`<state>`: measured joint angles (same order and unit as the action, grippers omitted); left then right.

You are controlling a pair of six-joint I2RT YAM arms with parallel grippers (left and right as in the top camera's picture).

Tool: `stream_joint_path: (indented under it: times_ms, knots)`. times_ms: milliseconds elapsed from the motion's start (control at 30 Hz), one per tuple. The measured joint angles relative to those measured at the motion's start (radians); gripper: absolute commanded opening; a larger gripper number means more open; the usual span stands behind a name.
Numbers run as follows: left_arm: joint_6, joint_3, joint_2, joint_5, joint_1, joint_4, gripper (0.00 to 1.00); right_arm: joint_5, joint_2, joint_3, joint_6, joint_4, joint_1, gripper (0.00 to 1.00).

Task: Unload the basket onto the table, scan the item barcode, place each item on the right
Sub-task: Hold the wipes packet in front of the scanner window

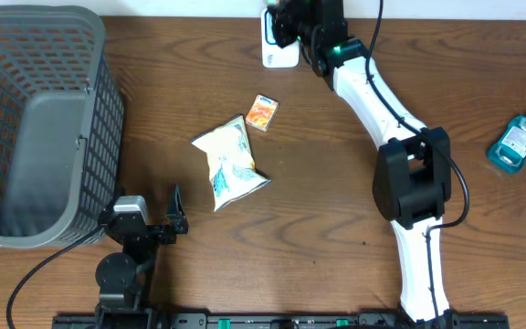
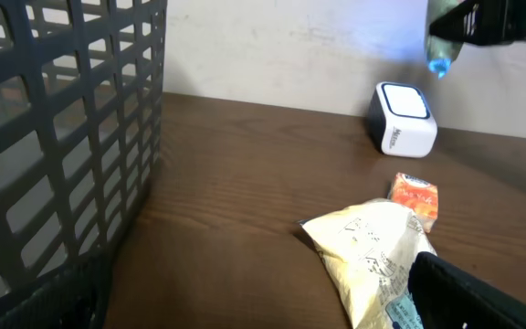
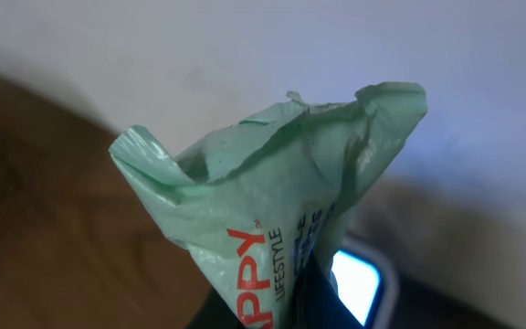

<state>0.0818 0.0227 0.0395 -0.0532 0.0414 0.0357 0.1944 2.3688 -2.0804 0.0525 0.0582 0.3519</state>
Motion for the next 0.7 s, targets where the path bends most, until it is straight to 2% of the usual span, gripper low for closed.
stream_joint_path:
  times_ms: [500, 633, 700]
  knots:
    - [0.000, 0.000, 0.000, 0.000, 0.000, 0.000, 0.98, -0.106, 0.063, 0.000, -0.002, -0.043, 0.011, 0.01]
    - [0.000, 0.000, 0.000, 0.000, 0.000, 0.000, 0.98, -0.166, 0.072, 0.000, -0.010, -0.017, 0.028, 0.01]
    - [0.000, 0.000, 0.000, 0.000, 0.000, 0.000, 0.98, -0.204, 0.071, -0.007, -0.036, 0.050, 0.035, 0.01]
